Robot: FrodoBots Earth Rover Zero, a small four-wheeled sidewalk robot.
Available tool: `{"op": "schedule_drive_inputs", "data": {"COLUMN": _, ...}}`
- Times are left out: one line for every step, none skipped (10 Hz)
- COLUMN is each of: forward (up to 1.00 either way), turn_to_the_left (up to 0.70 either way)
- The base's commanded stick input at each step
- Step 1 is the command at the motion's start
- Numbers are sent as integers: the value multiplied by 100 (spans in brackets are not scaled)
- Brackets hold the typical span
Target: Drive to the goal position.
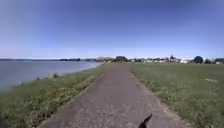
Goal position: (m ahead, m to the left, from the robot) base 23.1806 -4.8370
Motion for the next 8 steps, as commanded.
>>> {"op": "schedule_drive_inputs", "data": {"forward": 70, "turn_to_the_left": 0}}
{"op": "schedule_drive_inputs", "data": {"forward": 70, "turn_to_the_left": 0}}
{"op": "schedule_drive_inputs", "data": {"forward": 70, "turn_to_the_left": 0}}
{"op": "schedule_drive_inputs", "data": {"forward": 70, "turn_to_the_left": 0}}
{"op": "schedule_drive_inputs", "data": {"forward": 70, "turn_to_the_left": 0}}
{"op": "schedule_drive_inputs", "data": {"forward": 70, "turn_to_the_left": 0}}
{"op": "schedule_drive_inputs", "data": {"forward": 70, "turn_to_the_left": 0}}
{"op": "schedule_drive_inputs", "data": {"forward": 70, "turn_to_the_left": 0}}
